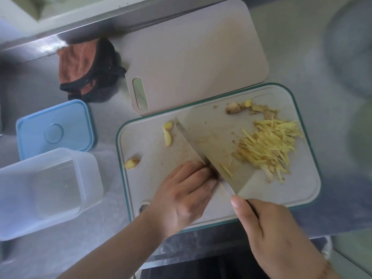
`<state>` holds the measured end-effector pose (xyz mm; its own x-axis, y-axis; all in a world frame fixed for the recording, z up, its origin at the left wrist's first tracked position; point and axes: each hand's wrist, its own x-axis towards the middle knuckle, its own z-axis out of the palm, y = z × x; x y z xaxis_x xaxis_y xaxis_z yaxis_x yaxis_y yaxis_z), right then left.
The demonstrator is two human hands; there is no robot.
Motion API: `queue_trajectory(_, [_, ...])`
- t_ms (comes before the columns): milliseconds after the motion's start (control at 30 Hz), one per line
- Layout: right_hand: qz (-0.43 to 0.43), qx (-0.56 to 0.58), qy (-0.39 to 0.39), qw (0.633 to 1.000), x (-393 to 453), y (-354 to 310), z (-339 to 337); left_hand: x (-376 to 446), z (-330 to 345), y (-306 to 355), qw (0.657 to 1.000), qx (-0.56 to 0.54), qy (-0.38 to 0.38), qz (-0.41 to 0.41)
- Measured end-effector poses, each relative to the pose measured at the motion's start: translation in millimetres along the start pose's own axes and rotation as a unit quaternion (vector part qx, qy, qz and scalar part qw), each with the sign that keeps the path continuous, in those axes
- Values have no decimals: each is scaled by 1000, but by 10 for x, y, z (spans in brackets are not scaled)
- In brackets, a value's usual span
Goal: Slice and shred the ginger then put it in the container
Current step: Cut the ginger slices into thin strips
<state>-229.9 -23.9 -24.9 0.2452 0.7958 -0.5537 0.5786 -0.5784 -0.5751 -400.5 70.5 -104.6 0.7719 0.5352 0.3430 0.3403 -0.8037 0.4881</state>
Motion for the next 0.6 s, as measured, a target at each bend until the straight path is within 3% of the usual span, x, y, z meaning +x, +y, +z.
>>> queue_trajectory(133, [-4,60,27,998,43,92,-19,0,-26,14,1000,6,7,2])
queue_trajectory(267, [6,89,-9,996,4,100,-59,-29,-46,15,1000,-12,9,-8])
queue_trajectory(433, [12,67,-42,997,-114,-56,-88,-166,-148,63,991,-19,85,-97])
queue_trajectory(600, [8,79,-70,994,-90,84,19,-322,-190,134,989,-28,69,-131])
